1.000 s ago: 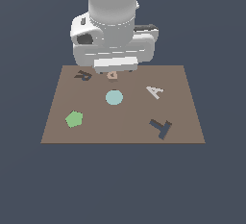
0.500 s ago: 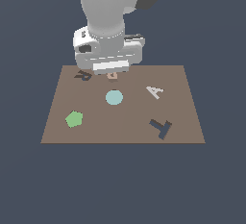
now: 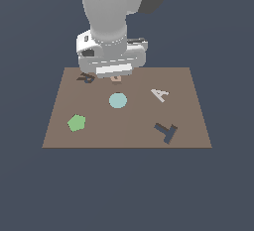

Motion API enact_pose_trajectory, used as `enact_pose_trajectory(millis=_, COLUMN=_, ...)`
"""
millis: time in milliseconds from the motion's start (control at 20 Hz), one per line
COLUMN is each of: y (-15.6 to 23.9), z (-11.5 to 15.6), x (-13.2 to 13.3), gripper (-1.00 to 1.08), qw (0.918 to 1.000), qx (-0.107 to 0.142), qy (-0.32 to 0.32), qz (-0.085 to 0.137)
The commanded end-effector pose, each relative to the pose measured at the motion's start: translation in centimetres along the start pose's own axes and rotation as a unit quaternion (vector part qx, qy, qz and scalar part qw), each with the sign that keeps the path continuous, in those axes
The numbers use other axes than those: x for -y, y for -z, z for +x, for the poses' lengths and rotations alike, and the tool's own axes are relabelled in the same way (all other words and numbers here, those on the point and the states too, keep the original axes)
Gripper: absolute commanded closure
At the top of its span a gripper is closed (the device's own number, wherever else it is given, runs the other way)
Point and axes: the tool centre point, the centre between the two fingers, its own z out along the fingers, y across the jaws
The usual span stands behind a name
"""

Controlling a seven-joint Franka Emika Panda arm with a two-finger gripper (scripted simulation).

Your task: Insert a designated object into the corresponding slot on a board.

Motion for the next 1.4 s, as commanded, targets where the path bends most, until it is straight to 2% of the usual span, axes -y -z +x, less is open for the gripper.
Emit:
enact_pose_trajectory(millis=0, y=-0.7, z=0.0, x=0.0, gripper=-0.92, qw=1.0000, qx=0.000, qy=0.000, qz=0.000)
enact_pose_trajectory(millis=300, y=-1.7, z=-0.1, x=0.0, gripper=-0.92, qw=1.0000, qx=0.000, qy=0.001, qz=0.000)
enact_pose_trajectory(millis=350, y=-1.7, z=-0.1, x=0.0, gripper=1.08, qw=1.0000, qx=0.000, qy=0.001, qz=0.000)
enact_pose_trajectory(millis=1000, y=-1.7, z=-0.1, x=0.0, gripper=1.08, qw=1.0000, qx=0.000, qy=0.002, qz=0.000)
enact_pose_trajectory(millis=1350, y=-1.6, z=-0.5, x=-0.5, gripper=1.08, qw=0.9996, qx=0.000, qy=0.027, qz=0.000)
